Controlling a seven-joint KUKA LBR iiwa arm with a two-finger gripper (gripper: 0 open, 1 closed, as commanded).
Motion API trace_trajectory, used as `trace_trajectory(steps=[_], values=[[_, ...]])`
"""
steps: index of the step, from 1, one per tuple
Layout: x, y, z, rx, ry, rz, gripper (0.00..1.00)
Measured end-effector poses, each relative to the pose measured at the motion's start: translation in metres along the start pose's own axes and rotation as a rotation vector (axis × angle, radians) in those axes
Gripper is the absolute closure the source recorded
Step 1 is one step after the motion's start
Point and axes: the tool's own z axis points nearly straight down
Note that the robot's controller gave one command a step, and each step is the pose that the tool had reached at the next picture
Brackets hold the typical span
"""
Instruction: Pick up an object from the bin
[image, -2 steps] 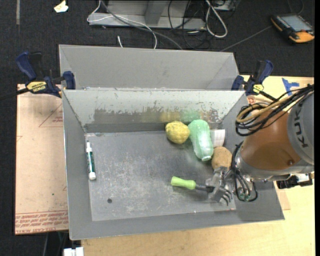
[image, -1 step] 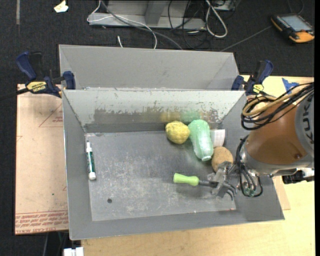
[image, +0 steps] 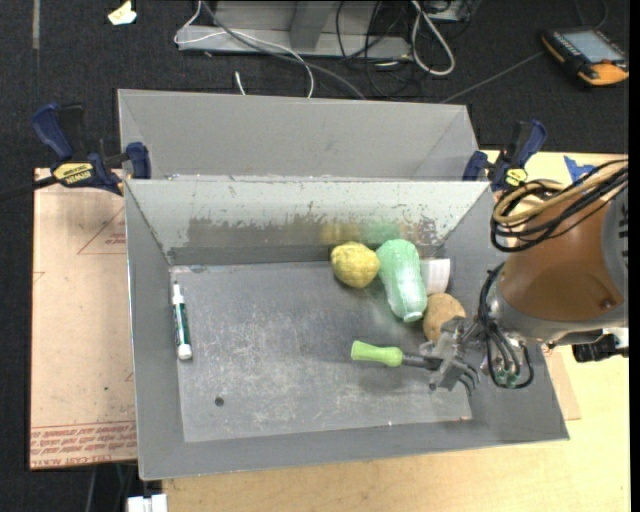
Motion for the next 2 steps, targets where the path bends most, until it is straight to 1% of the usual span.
trace_trajectory(steps=[1, 2], values=[[-0.0015, 0.0005, -0.0226, -0.001, -0.004, 0.0, 1.0], [-0.0015, 0.0006, -0.0299, -0.001, -0.003, -0.001, 1.0]])
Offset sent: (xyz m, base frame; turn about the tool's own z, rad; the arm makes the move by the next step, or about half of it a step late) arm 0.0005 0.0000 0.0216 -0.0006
